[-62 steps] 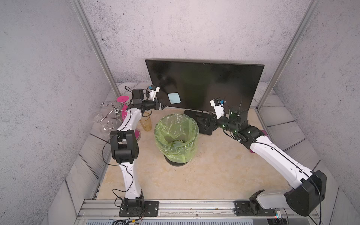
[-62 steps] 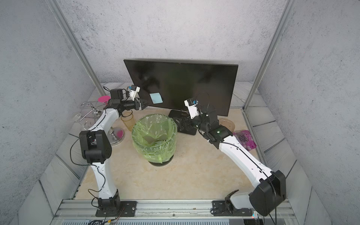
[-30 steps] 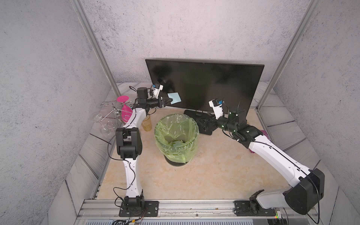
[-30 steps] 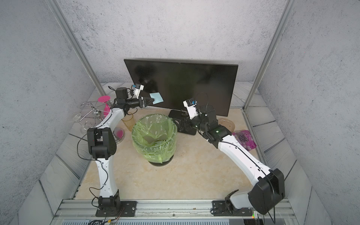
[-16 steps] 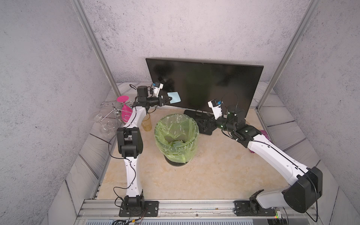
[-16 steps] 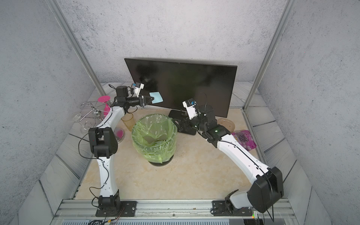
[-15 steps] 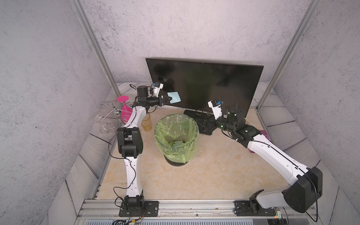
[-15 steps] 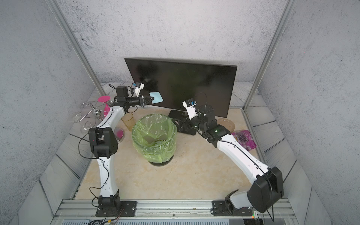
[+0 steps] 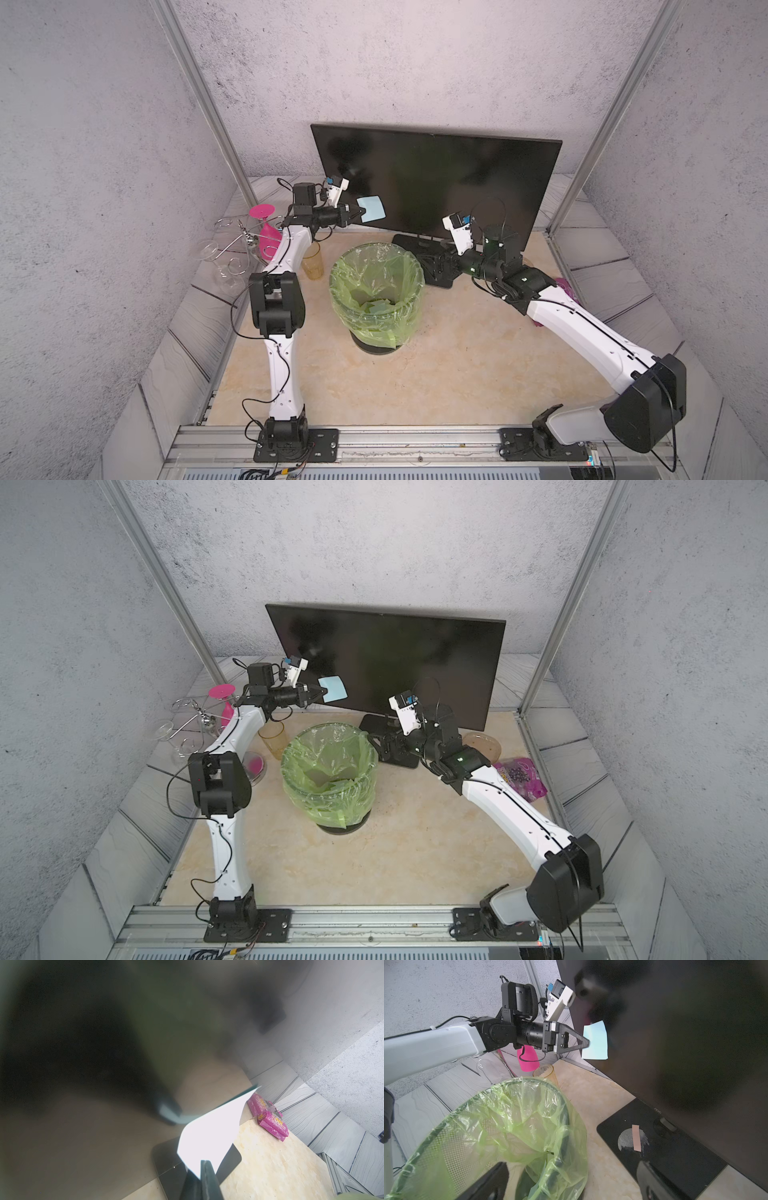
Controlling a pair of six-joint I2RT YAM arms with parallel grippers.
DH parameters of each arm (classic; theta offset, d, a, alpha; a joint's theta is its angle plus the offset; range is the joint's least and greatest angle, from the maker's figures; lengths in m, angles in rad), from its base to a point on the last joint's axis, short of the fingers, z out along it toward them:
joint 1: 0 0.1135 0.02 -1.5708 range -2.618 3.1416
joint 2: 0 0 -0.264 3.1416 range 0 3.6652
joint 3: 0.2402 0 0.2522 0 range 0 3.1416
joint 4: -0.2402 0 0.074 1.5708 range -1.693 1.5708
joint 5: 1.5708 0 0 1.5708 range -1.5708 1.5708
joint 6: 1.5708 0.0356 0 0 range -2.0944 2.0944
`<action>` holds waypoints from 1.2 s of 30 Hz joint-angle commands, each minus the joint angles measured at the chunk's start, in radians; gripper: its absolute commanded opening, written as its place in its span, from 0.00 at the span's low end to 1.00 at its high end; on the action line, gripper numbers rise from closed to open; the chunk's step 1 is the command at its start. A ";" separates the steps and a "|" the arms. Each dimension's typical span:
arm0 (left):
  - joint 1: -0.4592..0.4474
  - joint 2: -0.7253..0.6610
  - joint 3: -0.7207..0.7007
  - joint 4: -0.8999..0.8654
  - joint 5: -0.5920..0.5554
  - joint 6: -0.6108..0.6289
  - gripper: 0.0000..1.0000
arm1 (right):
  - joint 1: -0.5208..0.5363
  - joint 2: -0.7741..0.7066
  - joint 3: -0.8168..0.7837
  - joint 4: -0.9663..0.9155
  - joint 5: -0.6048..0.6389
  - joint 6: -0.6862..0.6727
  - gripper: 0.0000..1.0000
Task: Remove the sticky note from the monitor
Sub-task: Tear off the sticky note from the monitor, then place the sticky note in the trash bin.
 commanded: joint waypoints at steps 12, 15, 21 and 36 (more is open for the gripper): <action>0.004 -0.296 -0.245 0.011 -0.123 0.037 0.00 | 0.000 -0.022 0.027 -0.012 -0.002 -0.025 0.99; 0.006 -0.385 -0.297 -0.038 -0.181 0.072 0.00 | 0.000 -0.022 0.034 -0.038 0.015 -0.039 0.99; 0.007 -0.596 -0.389 -0.176 -0.278 0.112 0.00 | -0.009 -0.009 0.041 -0.094 0.133 -0.027 0.99; -0.184 -1.029 -0.695 -0.514 -0.395 0.221 0.00 | -0.072 -0.020 -0.127 -0.056 0.273 0.082 0.99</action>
